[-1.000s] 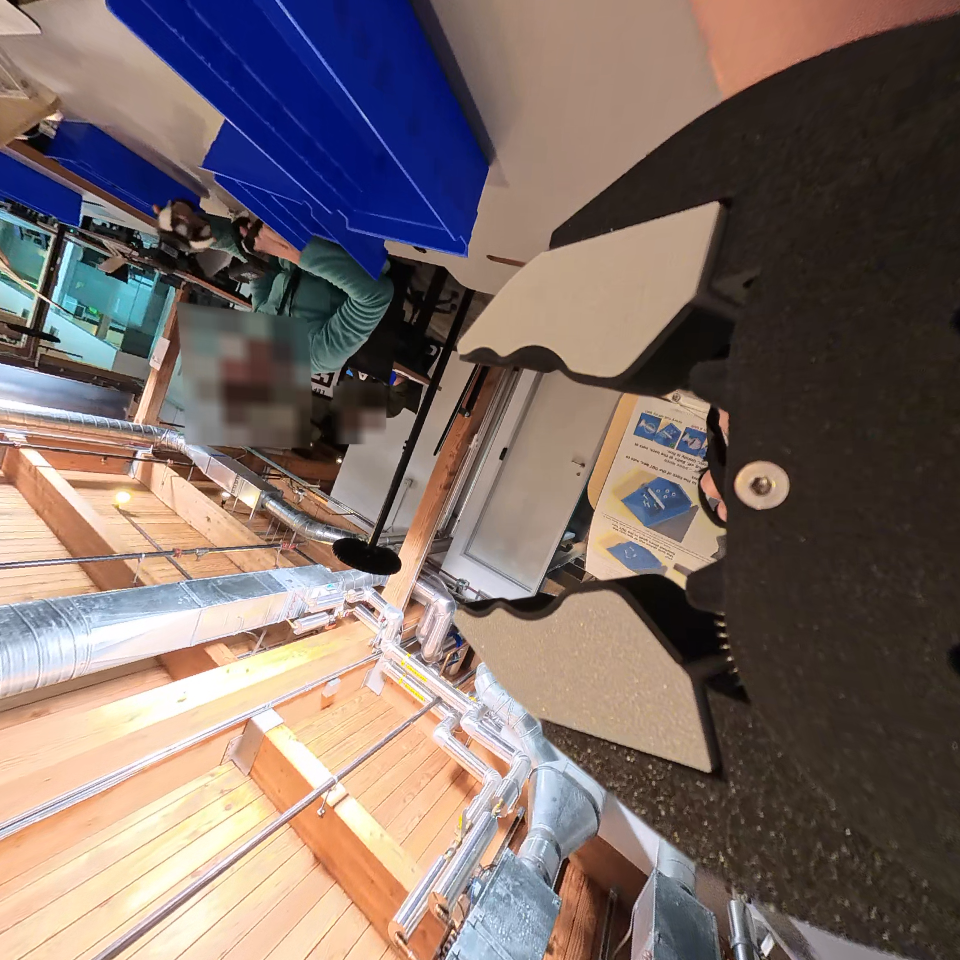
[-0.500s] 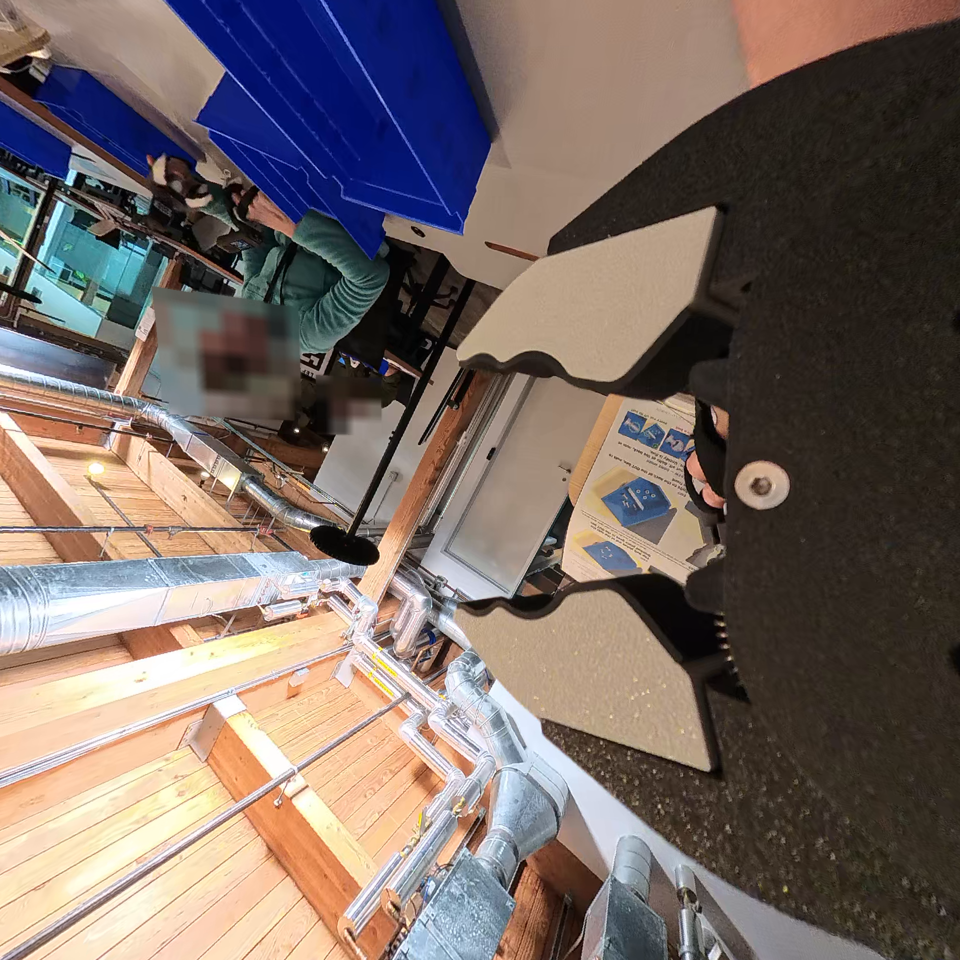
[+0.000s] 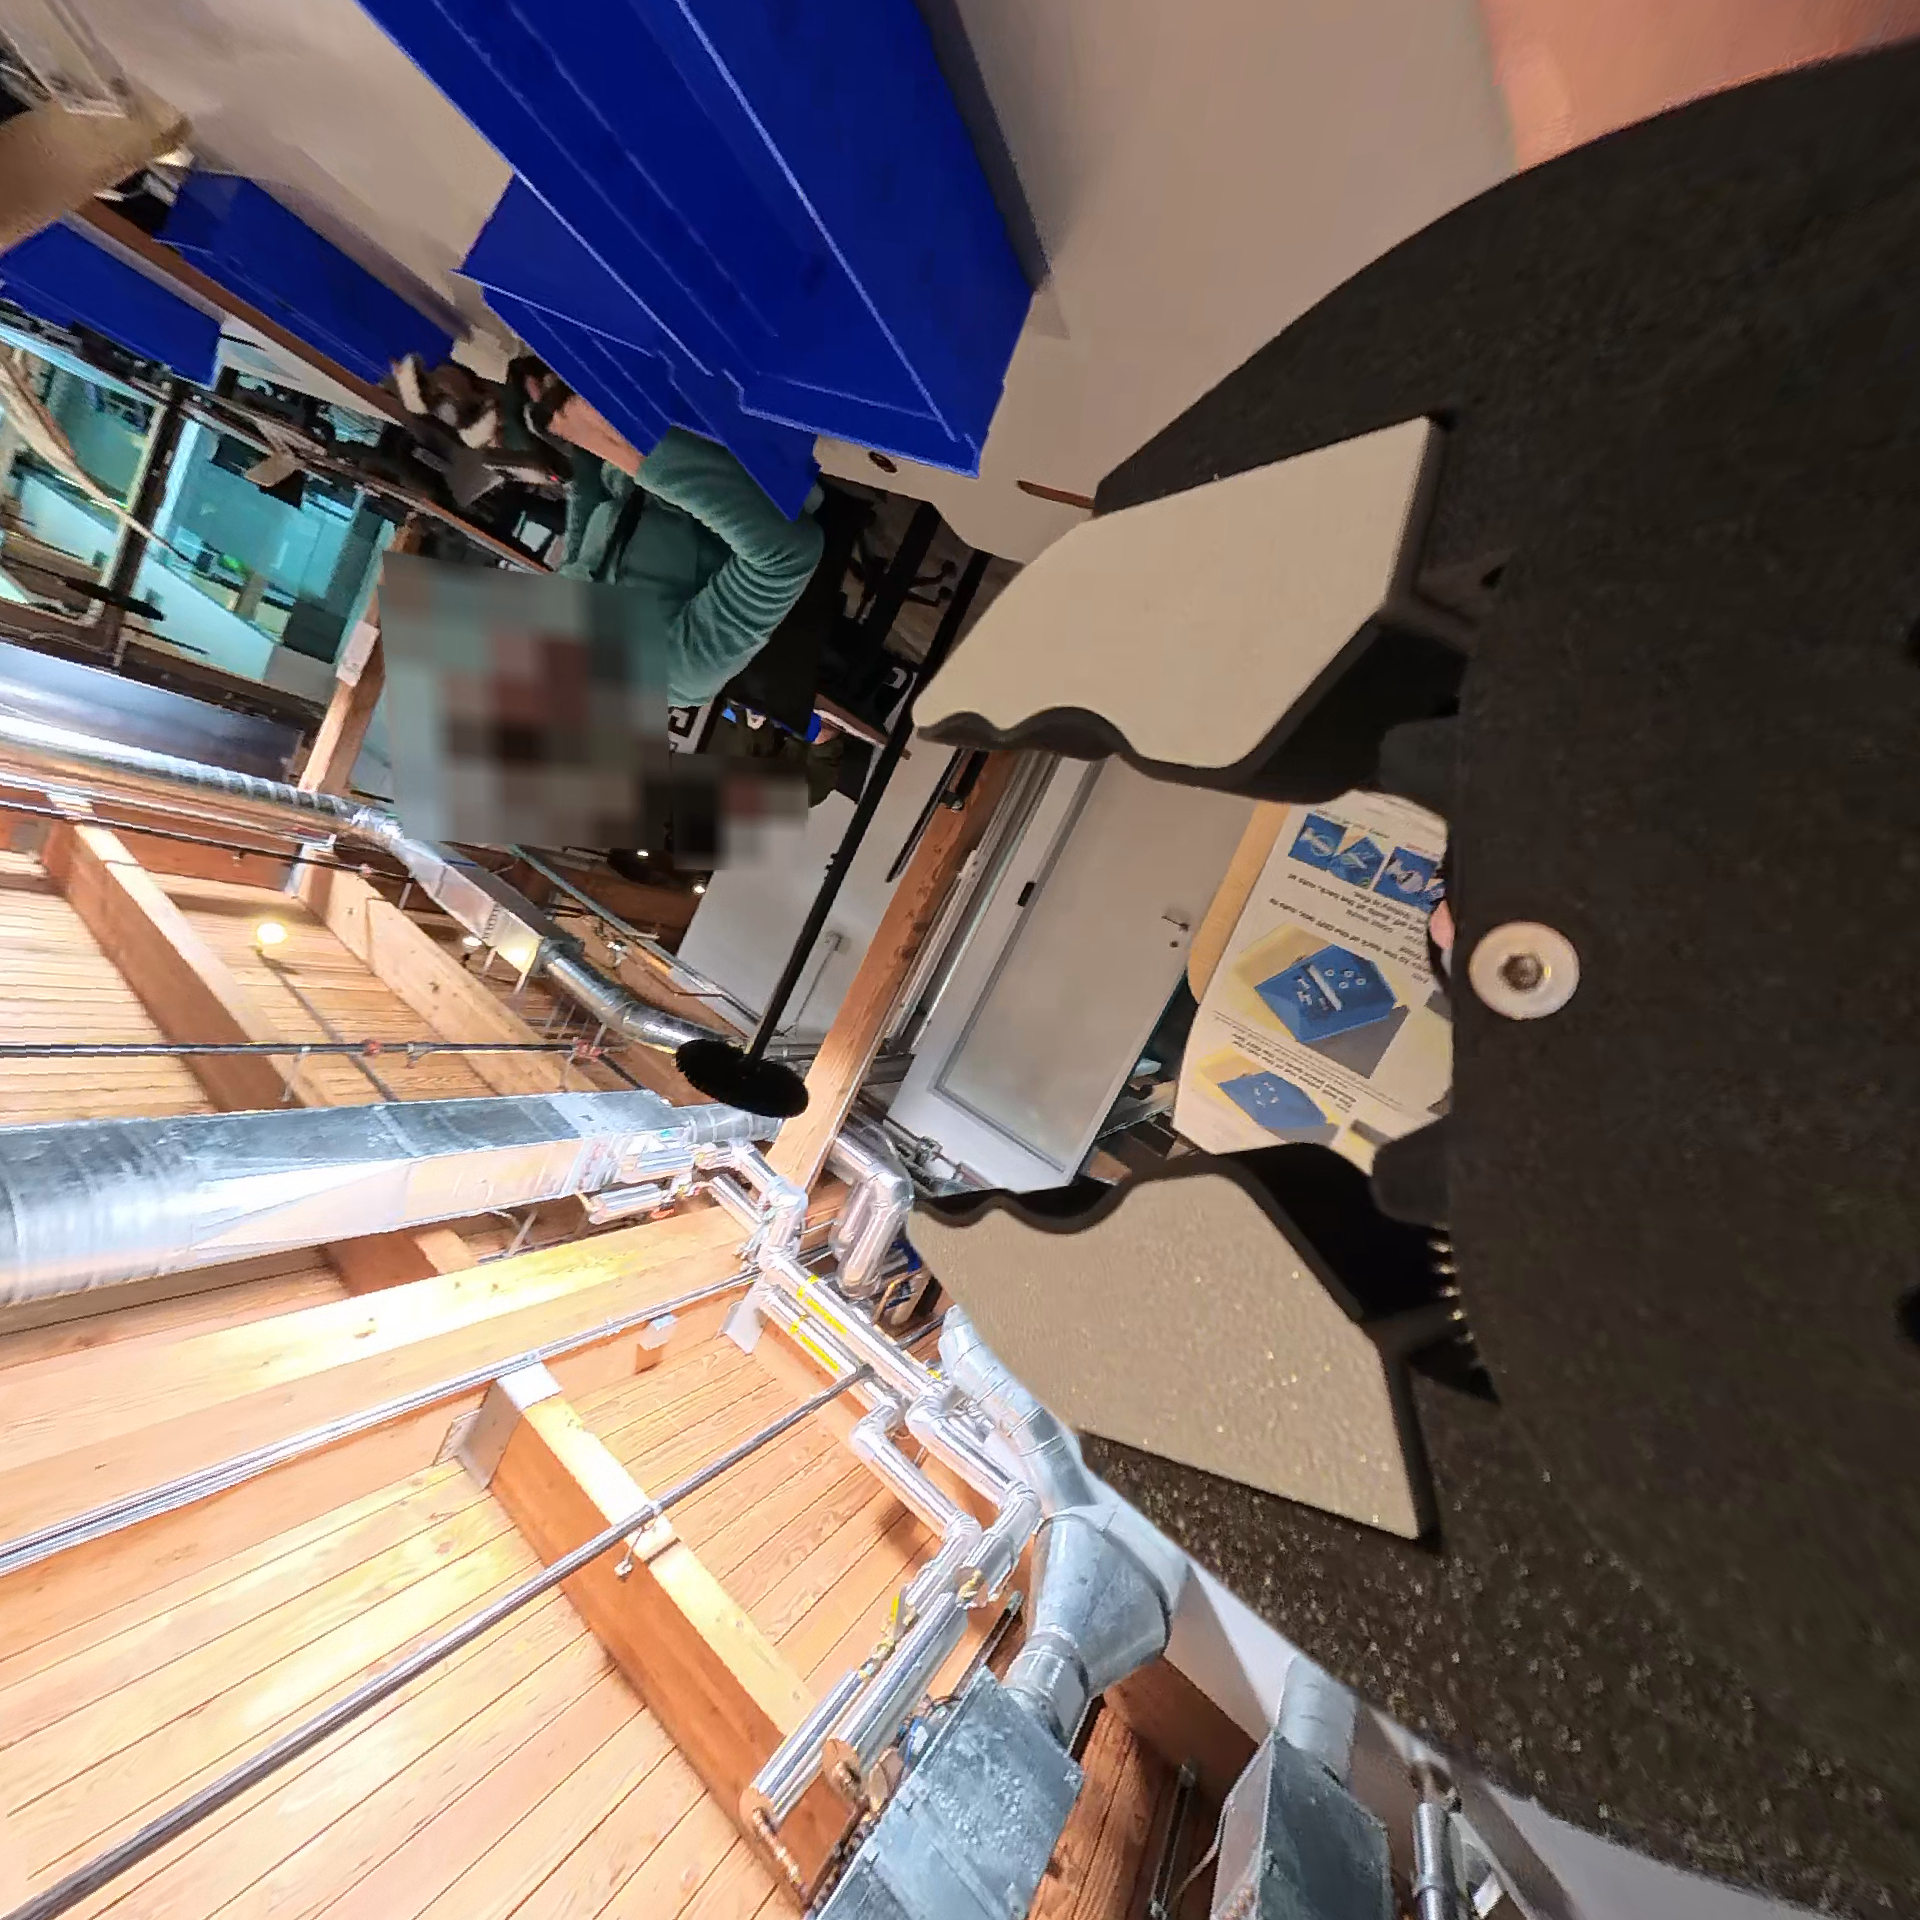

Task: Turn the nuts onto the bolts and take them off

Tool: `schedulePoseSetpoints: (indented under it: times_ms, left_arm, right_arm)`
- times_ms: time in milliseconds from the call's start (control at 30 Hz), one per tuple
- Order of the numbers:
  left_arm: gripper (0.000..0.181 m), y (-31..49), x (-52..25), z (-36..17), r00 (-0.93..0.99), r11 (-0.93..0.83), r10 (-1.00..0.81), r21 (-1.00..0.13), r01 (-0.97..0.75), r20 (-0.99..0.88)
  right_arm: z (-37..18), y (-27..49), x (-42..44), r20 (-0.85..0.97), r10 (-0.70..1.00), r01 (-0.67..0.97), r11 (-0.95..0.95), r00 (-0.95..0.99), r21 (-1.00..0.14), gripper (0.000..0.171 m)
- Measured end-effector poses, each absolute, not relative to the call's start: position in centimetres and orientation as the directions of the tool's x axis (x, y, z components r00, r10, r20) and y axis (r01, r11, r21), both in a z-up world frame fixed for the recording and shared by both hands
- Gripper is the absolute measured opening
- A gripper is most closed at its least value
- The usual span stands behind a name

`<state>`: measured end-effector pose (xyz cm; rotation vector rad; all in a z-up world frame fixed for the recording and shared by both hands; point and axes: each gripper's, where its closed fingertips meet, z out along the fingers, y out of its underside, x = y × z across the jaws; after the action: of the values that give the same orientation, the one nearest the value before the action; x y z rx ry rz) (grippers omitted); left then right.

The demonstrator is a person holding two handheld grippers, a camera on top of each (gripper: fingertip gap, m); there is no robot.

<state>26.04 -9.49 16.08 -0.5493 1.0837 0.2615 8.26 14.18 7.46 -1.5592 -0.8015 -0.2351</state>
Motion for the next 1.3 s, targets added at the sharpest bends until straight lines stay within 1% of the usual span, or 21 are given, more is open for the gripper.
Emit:
schedulePoseSetpoints:
  times_ms: [100, 300, 400, 467, 533, 633, 700, 767, 867, 967, 1067, 1167, 1233, 1300]
  left_arm:
    - [0.081, -10.7, 26.6, 16.3, 0.445, 0.847, -0.069, -0.288, -0.447, -0.893]
    - [0.082, -10.7, 26.6, 15.7, 0.447, 0.825, -0.158, -0.367, -0.430, -0.880]
    - [0.082, -9.7, 25.5, 14.8, 0.465, 0.779, -0.227, -0.446, -0.440, -0.856]
    - [0.080, -8.3, 23.2, 14.4, 0.516, 0.727, -0.259, -0.517, -0.452, -0.817]
    - [0.080, -6.2, 19.7, 13.2, 0.583, 0.633, -0.313, -0.622, -0.460, -0.750]
    - [0.077, -2.0, 13.0, 9.6, 0.694, 0.413, -0.384, -0.786, -0.460, -0.609]
    - [0.078, 0.7, 8.2, 6.4, 0.755, 0.237, -0.388, -0.849, -0.473, -0.529]
    - [0.076, 2.3, 3.6, 4.1, 0.806, 0.091, -0.355, -0.876, -0.474, -0.474]
    - [0.069, 2.7, -1.2, 2.8, 0.871, -0.014, -0.310, -0.914, -0.406, -0.382]
    - [0.068, 2.5, -4.9, 1.9, 0.905, -0.125, -0.272, -0.920, -0.371, -0.328]
    - [0.066, 2.1, -8.6, 1.6, 0.926, -0.207, -0.203, -0.911, -0.357, -0.317]
    - [0.060, 1.1, -12.7, 2.5, 0.946, -0.242, -0.142, -0.917, -0.317, -0.290]
    - [0.057, 0.3, -16.2, 3.5, 0.956, -0.264, -0.100, -0.920, -0.291, -0.274]
    - [0.057, -0.6, -20.2, 3.9, 0.965, -0.317, -0.070, -0.912, -0.262, -0.253]
  right_arm:
    - [7.2, 14.2, 8.2, 0.586, 0.355, 0.613, 0.046, 0.728, -0.789, 0.079]
    - [5.8, 15.0, 8.9, 0.573, 0.378, 0.616, 0.011, 0.727, -0.788, 0.079]
    - [2.9, 16.9, 10.7, 0.544, 0.406, 0.615, -0.059, 0.734, -0.786, 0.080]
    - [0.1, 18.7, 13.2, 0.520, 0.410, 0.614, -0.135, 0.749, -0.778, 0.081]
    - [-2.1, 20.0, 16.1, 0.504, 0.395, 0.607, -0.198, 0.768, -0.770, 0.078]
    - [-3.7, 20.1, 19.3, 0.466, 0.383, 0.577, -0.257, 0.797, -0.775, 0.075]
    - [-4.0, 19.7, 20.1, 0.422, 0.397, 0.543, -0.270, 0.815, -0.795, 0.075]
    - [-4.2, 18.9, 20.0, 0.360, 0.441, 0.507, -0.280, 0.822, -0.815, 0.075]
    - [-3.4, 17.1, 18.4, 0.265, 0.530, 0.449, -0.254, 0.805, -0.856, 0.075]
    - [-2.1, 14.5, 15.7, 0.193, 0.626, 0.402, -0.211, 0.755, -0.891, 0.073]
    - [-1.1, 11.7, 12.6, 0.067, 0.728, 0.319, -0.213, 0.682, -0.924, 0.073]
    - [-0.8, 9.2, 10.5, -0.052, 0.796, 0.259, -0.257, 0.603, -0.931, 0.073]
    - [-0.8, 8.5, 10.5, -0.076, 0.807, 0.248, -0.268, 0.586, -0.931, 0.068]
    - [-0.8, 8.2, 11.2, -0.040, 0.805, 0.275, -0.248, 0.592, -0.929, 0.061]
